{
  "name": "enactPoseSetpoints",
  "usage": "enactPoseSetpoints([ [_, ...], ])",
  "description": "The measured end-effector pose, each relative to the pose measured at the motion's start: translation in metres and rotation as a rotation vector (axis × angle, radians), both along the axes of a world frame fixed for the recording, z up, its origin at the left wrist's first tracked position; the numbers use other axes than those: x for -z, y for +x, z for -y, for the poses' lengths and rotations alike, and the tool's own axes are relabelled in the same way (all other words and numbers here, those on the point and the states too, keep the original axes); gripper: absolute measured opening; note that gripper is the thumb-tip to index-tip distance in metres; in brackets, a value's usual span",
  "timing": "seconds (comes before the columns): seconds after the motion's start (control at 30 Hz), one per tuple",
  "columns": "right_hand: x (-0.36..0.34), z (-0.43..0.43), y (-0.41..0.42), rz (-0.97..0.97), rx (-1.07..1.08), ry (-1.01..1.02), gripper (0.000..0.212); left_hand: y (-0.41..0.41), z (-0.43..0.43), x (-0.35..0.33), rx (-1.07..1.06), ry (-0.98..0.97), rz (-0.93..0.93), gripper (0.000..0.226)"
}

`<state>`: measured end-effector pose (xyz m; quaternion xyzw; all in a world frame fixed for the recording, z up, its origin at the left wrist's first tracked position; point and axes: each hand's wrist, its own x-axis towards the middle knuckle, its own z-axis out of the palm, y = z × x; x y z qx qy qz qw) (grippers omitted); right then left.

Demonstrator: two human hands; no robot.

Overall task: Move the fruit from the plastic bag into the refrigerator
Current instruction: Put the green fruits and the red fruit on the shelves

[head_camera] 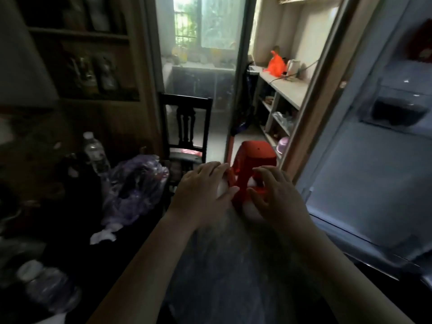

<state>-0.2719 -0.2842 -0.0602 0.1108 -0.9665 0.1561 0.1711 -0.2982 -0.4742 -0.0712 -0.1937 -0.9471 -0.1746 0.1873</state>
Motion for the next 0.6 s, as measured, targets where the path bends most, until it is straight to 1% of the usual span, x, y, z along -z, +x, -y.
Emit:
enactPoseSetpoints([
  [0.1, 0.006, 0.045, -0.021, -0.025, -0.094, 0.038, 0.053, -0.002, 0.045, 0.012, -0.101, 0.037, 0.037, 0.071],
  [0.2, 0.013, 0.083, -0.039, -0.007, -0.193, 0.042, 0.052, -0.002, 0.083, 0.028, -0.204, 0.057, 0.091, 0.073],
  [0.37, 0.032, 0.127, -0.070, 0.030, -0.342, 0.033, 0.051, -0.006, 0.129, 0.059, -0.341, 0.065, 0.157, 0.058],
  [0.6, 0.066, 0.168, -0.136, 0.070, -0.499, 0.005, 0.048, -0.033, 0.166, 0.090, -0.499, 0.046, 0.216, 0.059],
])
